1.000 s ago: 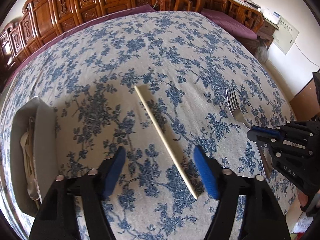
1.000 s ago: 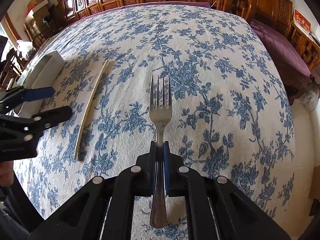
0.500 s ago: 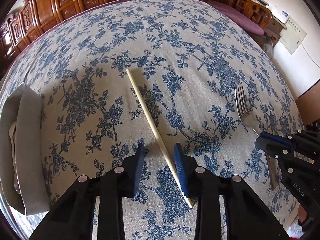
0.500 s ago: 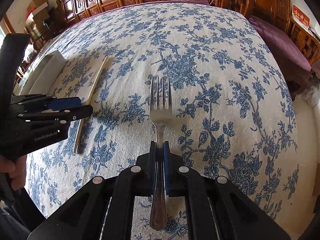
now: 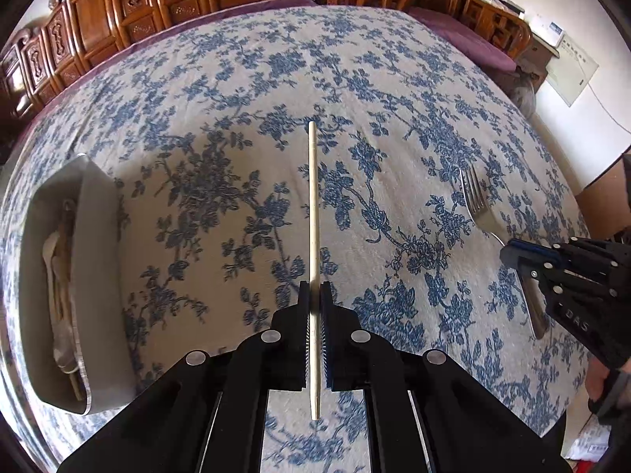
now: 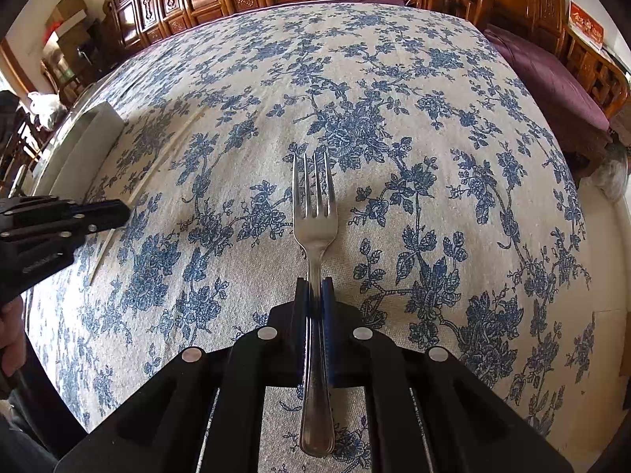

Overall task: Organize utensils
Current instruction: 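Lower the white chopstick into the tray and open the left gripper while the right gripper carries the fork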

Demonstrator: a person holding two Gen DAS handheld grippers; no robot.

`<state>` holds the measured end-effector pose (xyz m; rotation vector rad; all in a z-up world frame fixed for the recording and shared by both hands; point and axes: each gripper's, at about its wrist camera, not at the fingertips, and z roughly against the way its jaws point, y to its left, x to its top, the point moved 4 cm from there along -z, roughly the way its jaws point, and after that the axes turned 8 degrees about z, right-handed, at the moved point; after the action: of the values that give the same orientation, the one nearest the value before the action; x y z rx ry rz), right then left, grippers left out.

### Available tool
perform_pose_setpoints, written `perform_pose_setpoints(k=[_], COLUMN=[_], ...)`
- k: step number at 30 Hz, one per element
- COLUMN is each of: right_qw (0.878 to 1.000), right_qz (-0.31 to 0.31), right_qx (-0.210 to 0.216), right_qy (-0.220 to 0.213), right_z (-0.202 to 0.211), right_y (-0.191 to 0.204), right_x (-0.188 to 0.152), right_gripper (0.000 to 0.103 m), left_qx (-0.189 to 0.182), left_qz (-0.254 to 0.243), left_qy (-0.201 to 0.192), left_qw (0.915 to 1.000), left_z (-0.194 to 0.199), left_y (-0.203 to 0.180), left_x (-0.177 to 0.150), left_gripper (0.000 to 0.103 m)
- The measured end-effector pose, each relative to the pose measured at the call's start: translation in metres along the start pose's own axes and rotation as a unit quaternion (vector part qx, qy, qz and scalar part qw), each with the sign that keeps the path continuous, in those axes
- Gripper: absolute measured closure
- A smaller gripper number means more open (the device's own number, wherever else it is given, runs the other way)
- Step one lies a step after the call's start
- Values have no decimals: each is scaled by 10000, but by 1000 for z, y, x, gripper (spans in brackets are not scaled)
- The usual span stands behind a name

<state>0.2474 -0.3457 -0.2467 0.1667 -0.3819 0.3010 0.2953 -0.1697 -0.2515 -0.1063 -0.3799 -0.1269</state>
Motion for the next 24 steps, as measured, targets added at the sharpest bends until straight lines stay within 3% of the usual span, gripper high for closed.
perform_pose_setpoints(k=[11,24], right_qw=[9998,9972], right_qz=[-45,357], right_qx=[-116,38], right_qy=[-151,-662], right_z=[17,61], right_y=[17,93], right_x=[8,39], right_gripper=[95,95], left_qx=[-191,-338], left_qz=[-83,-24], left_qy=[-499,-882], left_qw=[9985,9955], left_z=[59,110], left_y=[24,68], left_x=[2,-4], left_gripper=[99,99])
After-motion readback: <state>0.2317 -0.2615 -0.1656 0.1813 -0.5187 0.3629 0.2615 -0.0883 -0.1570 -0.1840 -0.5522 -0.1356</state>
